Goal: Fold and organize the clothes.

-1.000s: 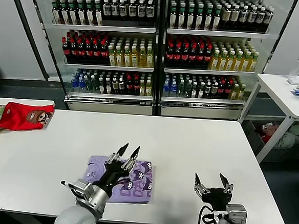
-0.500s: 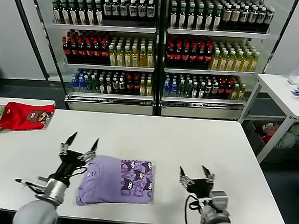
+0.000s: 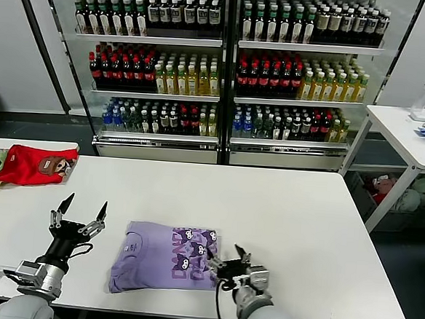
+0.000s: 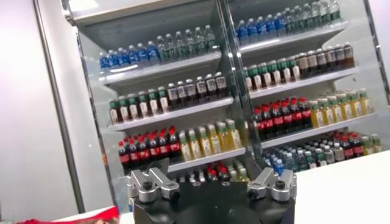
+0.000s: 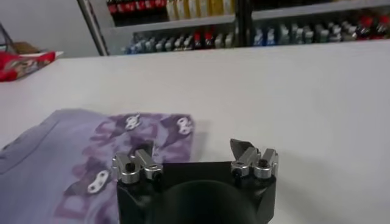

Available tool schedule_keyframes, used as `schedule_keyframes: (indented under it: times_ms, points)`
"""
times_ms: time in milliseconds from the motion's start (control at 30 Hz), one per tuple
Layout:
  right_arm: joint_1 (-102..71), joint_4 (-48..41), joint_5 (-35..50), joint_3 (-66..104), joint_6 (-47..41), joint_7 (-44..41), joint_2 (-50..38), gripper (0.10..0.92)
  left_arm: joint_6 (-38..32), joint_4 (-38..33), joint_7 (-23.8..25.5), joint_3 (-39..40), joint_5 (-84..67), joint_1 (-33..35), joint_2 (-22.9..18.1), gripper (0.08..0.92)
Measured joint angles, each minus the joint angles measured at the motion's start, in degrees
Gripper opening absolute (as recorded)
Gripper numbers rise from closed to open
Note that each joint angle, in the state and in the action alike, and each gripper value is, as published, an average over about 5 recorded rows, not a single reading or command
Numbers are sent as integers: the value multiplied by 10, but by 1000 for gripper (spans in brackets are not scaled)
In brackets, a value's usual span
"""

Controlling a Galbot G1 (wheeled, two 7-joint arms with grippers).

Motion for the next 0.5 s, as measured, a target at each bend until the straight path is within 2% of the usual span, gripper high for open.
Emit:
schedule_keyframes:
  times_ms: [133, 233, 500]
  points:
    - [5, -11, 15, -14, 0, 14, 3, 821, 0, 0, 0, -4, -1, 0, -1, 823]
    - [6, -13, 27, -19, 0, 22, 2, 775, -1, 2, -1, -7, -1, 1, -1, 823]
    - [9, -21, 47, -22, 1, 34, 7, 543, -1, 4, -6, -11, -2, 5, -4, 823]
